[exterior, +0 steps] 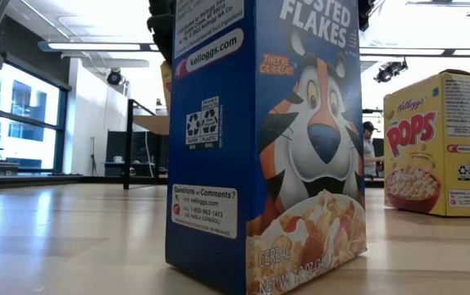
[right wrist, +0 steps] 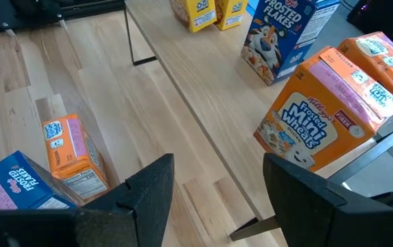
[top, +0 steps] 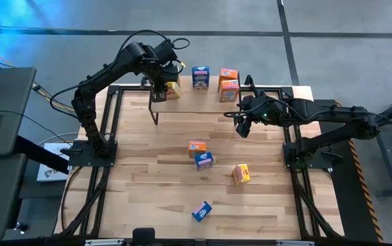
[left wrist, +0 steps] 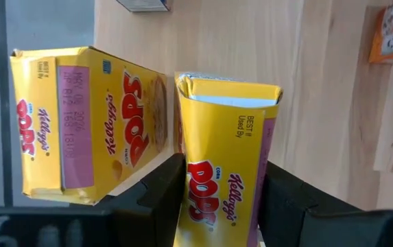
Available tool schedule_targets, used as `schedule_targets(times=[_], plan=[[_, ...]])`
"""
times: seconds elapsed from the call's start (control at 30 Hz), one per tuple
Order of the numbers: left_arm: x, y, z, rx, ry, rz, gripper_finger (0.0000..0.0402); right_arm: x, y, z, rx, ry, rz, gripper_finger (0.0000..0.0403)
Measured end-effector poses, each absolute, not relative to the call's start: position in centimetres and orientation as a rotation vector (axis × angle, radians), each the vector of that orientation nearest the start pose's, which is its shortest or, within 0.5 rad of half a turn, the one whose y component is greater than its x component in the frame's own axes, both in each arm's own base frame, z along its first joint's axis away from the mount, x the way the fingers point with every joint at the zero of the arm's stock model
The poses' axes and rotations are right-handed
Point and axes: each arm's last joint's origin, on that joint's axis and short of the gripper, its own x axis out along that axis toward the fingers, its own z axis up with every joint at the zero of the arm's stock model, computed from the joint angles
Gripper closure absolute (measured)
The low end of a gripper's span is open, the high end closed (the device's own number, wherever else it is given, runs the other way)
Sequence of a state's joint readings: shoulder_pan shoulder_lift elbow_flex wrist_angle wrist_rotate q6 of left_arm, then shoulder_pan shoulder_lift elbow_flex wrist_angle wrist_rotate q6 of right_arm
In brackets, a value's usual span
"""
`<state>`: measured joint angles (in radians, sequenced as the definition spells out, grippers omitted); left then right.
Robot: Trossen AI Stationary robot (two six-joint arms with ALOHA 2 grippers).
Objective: Stack cereal on shelf
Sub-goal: Put the left yellow cereal box on the shelf aligned with the other yellow cereal box
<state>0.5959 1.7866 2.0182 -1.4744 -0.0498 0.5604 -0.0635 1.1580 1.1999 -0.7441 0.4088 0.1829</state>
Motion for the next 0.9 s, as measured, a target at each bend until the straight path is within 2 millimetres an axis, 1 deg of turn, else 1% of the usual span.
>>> schedule_targets(times=[0.5, 0.9], plan=[[27.43, 18.85, 38.46, 0.15, 1.323, 0.218, 0.0206, 22.72, -2.6, 35.46, 0.051, 0.653, -0.514, 0.0185], [27.43, 18.91, 38.48, 0.161, 1.332, 0.243, 0.0181, 22.72, -2.6, 35.47, 0.051, 0.653, -0.514, 0.0185]])
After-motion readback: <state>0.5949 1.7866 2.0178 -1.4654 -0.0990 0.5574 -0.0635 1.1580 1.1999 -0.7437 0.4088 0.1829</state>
